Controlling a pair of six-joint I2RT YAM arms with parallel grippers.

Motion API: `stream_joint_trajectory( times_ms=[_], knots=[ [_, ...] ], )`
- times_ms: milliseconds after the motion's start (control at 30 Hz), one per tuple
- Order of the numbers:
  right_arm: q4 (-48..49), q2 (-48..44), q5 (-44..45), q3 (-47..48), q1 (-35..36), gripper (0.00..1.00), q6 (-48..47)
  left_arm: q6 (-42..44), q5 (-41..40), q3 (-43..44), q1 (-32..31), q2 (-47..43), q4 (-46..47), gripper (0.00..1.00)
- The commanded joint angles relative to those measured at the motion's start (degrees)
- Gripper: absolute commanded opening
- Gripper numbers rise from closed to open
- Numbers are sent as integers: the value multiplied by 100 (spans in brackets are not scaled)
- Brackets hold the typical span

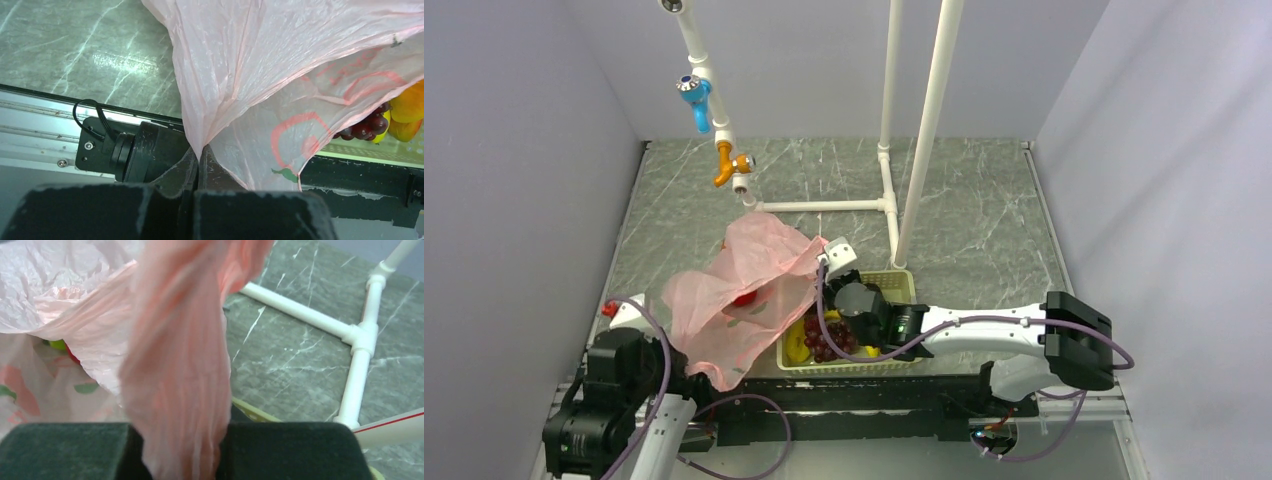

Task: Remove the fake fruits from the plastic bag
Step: Adjust the plastic bag at the center of the board.

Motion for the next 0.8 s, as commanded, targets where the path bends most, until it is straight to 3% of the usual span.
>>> stream_joint_trajectory(
  times_ms=[0, 267, 367, 533, 767],
  knots=[
    [99, -270, -939, -243, -27, 18, 244, -199, -119, 61, 0, -404, 25, 0],
    [-1086, -623, -1766, 61, 56, 76, 581, -141, 821, -457, 0, -781, 541, 0],
    [-1676, -1110, -2266, 144, 99, 89, 527, -120, 828, -507, 0, -948, 542, 0],
    [-2420, -2081, -3109, 188, 187, 99, 619, -115, 841, -694, 0, -1122, 584, 0],
    [-3106, -2537, -3741, 936, 237, 100, 335, -165, 910, -946, 0, -1276, 765, 0]
  ],
)
